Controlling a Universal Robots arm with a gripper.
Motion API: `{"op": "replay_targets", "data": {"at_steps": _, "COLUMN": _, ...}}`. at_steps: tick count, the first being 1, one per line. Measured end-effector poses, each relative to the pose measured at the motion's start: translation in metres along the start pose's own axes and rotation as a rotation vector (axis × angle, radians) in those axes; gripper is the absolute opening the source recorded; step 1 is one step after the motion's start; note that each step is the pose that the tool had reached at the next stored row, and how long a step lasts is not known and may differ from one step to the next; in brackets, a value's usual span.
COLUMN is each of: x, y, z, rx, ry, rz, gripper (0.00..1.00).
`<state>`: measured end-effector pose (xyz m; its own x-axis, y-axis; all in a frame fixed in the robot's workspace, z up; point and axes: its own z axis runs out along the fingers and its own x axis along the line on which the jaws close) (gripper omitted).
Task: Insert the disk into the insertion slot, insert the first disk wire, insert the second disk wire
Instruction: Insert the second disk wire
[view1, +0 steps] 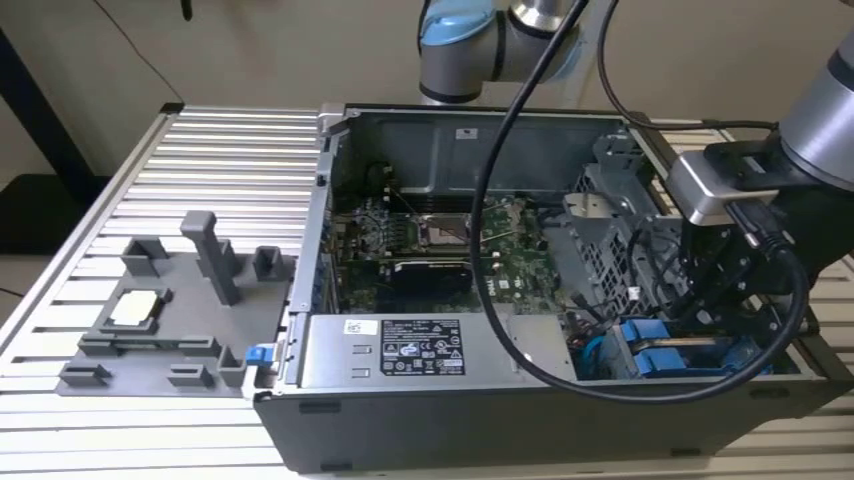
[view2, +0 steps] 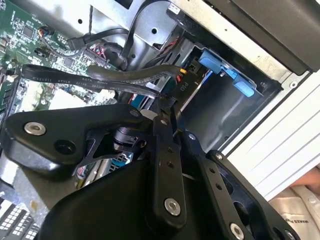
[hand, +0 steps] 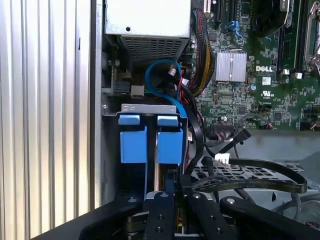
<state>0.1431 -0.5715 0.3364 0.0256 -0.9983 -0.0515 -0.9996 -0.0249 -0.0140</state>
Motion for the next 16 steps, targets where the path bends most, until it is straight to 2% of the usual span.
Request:
{"op": "replay_targets", "data": {"at_steps": 3, "x": 0.0001, "y": -0.0002, "z": 0.0002, "rx": 0.0001, "ry": -0.0003, "rz": 0.000, "gripper": 0.18}}
{"op": "replay_targets", "data": {"at_steps": 4, "x": 0.0001, "y": -0.0002, "z": 0.0001, "rx": 0.0000, "ry": -0.0003, "rz": 0.000, "gripper": 0.24}}
{"op": "replay_targets", "data": {"at_steps": 6, "x": 0.0000, "y": -0.0002, "z": -0.0025, "rx": 0.0000, "ry": -0.0003, "rz": 0.000, "gripper": 0.24}}
{"op": "replay_targets", "data": {"at_steps": 13, "x": -0.0013, "y": -0.0005, "z": -0.0264, "rx": -0.0004, "ry": -0.0001, "rz": 0.000, "gripper": 0.24}}
{"op": "replay_targets", "data": {"at_steps": 16, "x": -0.0017, "y": -0.0006, "z": -0.0346, "rx": -0.0004, "ry": -0.0001, "rz": 0.000, "gripper": 0.24}}
